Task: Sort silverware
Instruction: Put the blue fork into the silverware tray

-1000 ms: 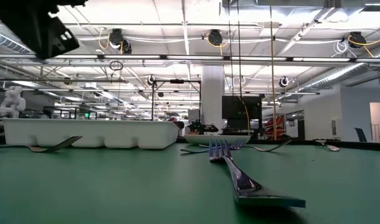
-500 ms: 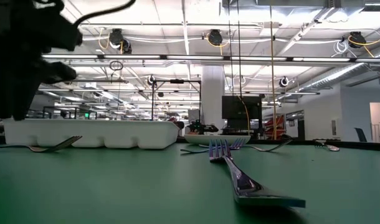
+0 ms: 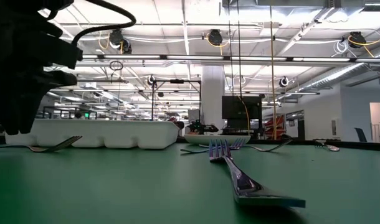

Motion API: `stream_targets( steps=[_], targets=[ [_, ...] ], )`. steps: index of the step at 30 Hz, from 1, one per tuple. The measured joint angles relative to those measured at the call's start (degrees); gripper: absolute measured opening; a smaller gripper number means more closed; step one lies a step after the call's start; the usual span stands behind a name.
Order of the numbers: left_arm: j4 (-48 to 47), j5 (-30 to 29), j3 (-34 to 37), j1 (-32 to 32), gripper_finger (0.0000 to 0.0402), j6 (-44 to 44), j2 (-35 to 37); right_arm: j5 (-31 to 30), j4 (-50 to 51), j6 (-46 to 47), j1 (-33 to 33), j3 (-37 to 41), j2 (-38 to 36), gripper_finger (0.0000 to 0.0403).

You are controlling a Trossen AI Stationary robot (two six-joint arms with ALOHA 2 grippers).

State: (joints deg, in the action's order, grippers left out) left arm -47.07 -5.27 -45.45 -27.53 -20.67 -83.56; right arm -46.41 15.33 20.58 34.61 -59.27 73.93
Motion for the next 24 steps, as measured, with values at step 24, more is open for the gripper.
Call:
stream_targets(
  steps=[24],
  targets=[
    [0.0,-1.2,0.0,0.0,0.0075,-1.7,-5.3,0.2,0.0,0.0,0.0,0.0,0.0,0.0199]
  ],
)
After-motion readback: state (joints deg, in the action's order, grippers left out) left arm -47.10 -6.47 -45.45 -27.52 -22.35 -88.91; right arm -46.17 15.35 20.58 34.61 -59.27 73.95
